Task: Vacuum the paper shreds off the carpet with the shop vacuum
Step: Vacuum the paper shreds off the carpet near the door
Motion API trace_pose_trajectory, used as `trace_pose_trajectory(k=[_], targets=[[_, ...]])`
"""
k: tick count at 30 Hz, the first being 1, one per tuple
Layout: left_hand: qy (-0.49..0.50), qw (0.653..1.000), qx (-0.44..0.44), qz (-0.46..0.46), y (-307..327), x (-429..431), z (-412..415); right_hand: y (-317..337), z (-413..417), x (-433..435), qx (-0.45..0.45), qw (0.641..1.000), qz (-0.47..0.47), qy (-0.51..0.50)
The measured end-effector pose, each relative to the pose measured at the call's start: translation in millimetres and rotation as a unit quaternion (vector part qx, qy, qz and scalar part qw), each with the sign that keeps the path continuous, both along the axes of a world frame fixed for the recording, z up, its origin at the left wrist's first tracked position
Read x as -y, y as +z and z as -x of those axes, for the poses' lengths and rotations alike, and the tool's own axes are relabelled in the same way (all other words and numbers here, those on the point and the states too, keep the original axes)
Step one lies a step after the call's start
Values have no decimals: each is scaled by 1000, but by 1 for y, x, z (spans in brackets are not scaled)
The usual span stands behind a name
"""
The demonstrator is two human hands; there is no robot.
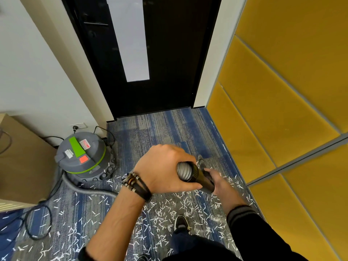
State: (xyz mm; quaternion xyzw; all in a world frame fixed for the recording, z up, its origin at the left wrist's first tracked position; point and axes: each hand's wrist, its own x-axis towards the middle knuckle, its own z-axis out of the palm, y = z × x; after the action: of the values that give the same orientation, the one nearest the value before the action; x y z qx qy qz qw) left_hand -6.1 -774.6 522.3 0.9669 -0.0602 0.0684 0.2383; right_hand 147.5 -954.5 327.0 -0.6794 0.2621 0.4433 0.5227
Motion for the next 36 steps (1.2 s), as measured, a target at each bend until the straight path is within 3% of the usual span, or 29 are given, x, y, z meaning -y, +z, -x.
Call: trace_pose_trajectory(k=[4, 8, 11, 18, 25, 30, 36], targets=[[-1, 1000, -15, 12, -2, -3, 14, 9, 28, -4, -29, 999, 2, 33], [-17, 999, -31, 24, -4, -3, 31, 5, 48, 4, -25, 1000, -14, -11], [6, 1000, -6, 24, -3, -6, 43, 8, 43, -3, -34, 999, 34, 14], [28, 999, 2, 19, -6, -18, 60, -1, 45, -39, -21, 1000, 4, 22], [34, 996, -37, 68, -19, -35, 79, -6, 65, -33, -59, 998, 14, 25], [81, 991, -11, 107, -26, -47, 90, 0, 56, -41, -46, 998, 33, 28], [67, 996, 20, 51, -15, -41, 99, -11, 51, -73, -10, 998, 20, 67]])
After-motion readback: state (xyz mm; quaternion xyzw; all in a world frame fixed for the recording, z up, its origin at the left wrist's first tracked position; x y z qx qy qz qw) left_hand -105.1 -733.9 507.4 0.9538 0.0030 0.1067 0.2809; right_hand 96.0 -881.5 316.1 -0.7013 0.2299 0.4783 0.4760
